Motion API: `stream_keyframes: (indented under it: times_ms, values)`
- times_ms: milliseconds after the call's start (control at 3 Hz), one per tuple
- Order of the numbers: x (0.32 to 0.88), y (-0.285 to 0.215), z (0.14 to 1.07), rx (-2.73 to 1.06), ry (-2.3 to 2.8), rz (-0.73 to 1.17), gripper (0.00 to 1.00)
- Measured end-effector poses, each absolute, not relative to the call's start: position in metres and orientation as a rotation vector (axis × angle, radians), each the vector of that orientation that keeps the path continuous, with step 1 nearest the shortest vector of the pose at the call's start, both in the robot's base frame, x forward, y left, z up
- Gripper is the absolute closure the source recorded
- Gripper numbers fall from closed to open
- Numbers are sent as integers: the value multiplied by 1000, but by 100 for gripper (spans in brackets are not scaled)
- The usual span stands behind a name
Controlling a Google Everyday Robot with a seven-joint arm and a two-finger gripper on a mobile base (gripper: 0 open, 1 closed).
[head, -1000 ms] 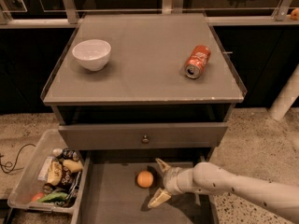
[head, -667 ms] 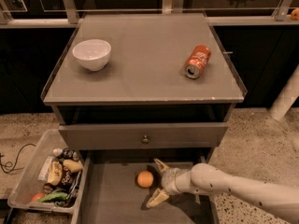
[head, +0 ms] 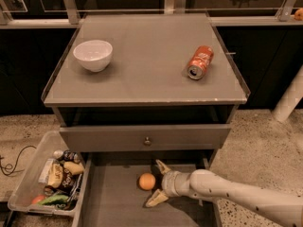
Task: Pick orange from middle drawer and place on counter
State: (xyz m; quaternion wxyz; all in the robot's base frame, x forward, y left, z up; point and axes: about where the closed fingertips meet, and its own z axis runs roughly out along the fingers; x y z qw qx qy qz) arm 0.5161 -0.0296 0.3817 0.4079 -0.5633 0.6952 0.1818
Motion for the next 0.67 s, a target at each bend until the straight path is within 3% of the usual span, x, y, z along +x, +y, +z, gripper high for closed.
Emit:
stream_keyframes:
  times_ms: [333, 667]
  values:
    - [526, -25, 373, -1382, 1752, 486, 0]
    - [528, -25, 372, -1377, 1752, 489, 16]
